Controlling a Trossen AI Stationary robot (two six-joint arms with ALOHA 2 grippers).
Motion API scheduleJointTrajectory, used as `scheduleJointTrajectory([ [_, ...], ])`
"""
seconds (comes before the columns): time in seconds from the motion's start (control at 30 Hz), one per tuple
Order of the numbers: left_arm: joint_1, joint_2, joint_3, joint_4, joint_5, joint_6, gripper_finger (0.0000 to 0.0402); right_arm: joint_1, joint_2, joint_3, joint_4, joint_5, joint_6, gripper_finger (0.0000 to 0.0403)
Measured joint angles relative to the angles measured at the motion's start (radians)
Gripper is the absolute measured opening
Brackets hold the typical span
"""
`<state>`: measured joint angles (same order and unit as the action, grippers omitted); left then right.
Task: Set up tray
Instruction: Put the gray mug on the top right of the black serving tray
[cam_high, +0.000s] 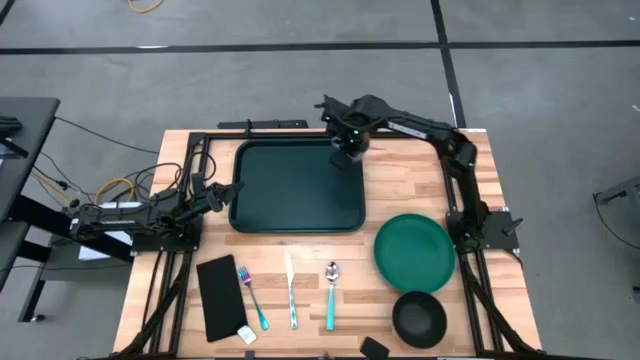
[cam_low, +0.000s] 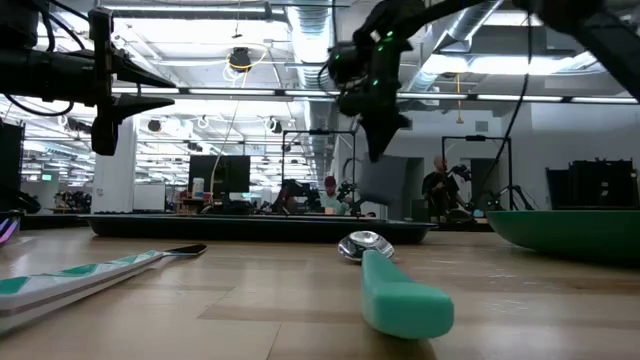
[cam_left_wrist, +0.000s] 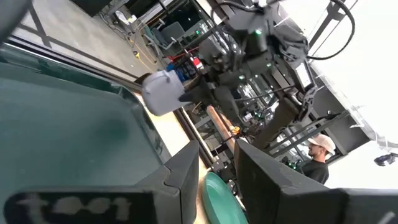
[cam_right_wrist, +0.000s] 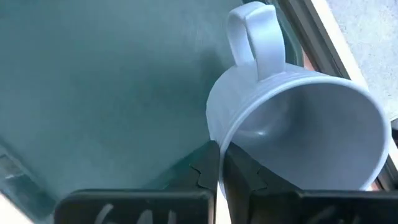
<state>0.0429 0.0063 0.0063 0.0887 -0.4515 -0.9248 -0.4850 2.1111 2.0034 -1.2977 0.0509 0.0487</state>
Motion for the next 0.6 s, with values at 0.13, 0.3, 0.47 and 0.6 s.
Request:
scheduleJointTrajectory([
  [0.13, 0.000, 0.000, 0.000, 0.000, 0.002, -0.001, 0.0092, -0.014, 0.056, 0.084, -0.007, -0.019, -0.005, 0.0003],
  [0.3, 0.000, 0.000, 0.000, 0.000, 0.007, -0.002, 0.0092, -0.023, 0.119, 0.116, -0.026, -0.051, 0.002, 0.0004],
  [0.47, 0.000, 0.000, 0.000, 0.000, 0.009, -0.002, 0.0092, -0.019, 0.170, 0.119, -0.029, -0.051, -0.006, 0.0003],
  [0.6, 0.000, 0.000, 0.000, 0.000, 0.010, -0.002, 0.0092, -0.012, 0.185, 0.120, -0.020, -0.009, -0.014, 0.0005],
])
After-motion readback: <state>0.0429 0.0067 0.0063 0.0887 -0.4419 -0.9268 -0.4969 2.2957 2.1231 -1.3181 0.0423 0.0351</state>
